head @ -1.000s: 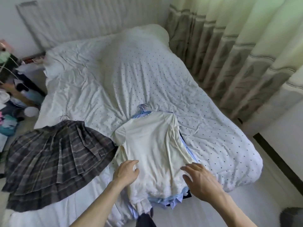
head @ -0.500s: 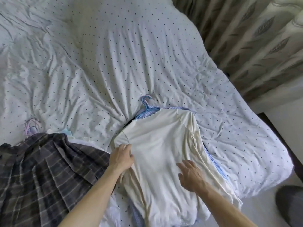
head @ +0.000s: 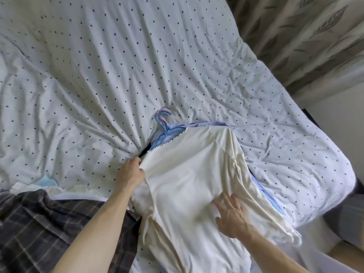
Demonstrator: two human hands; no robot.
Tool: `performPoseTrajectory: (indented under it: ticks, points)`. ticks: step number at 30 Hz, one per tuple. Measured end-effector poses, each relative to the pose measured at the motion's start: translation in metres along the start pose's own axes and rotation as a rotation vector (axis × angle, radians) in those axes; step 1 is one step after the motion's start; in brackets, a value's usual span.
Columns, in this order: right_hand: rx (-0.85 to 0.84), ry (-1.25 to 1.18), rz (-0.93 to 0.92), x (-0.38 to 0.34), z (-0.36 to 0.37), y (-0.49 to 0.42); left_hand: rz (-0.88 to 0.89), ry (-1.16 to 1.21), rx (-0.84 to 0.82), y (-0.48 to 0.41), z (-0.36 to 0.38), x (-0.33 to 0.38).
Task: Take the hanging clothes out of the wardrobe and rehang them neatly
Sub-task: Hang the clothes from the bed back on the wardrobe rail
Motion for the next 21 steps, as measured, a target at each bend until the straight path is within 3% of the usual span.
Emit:
performPoseTrajectory:
  ticks: [6, 8, 11, 15, 21]
  points:
    - [0.026, -0.172, -0.021, -0.005, -0.02, 0.004, 0.059, 0.359, 0.062, 0.035, -0.012, 0.008]
    - [0.084, -0.36, -0.009, -0.012, -0.035, 0.015, 0.048, 0.467, 0.094, 0.065, -0.018, 0.016]
    - [0.203, -0.66, -0.031, -0.026, -0.057, 0.04, 0.073, 0.554, -0.012, 0.118, -0.013, 0.043]
    - [0.24, -0.958, -0.094, -0.041, -0.069, 0.082, 0.194, 0.518, -0.105, 0.196, 0.003, 0.091]
    - [0.427, -0.943, -0.098, 0.005, -0.068, 0.142, 0.408, 0.356, -0.246, 0.285, 0.023, 0.17]
Point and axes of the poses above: each hand's wrist, its own y-axis away from the middle knuckle, its own z-axis out of the palm, x = y × z, the point moved 6 cm from there along -y, towards the middle knuckle, and after that the axes turned 8 degrees about -y, right-handed, at the moved point
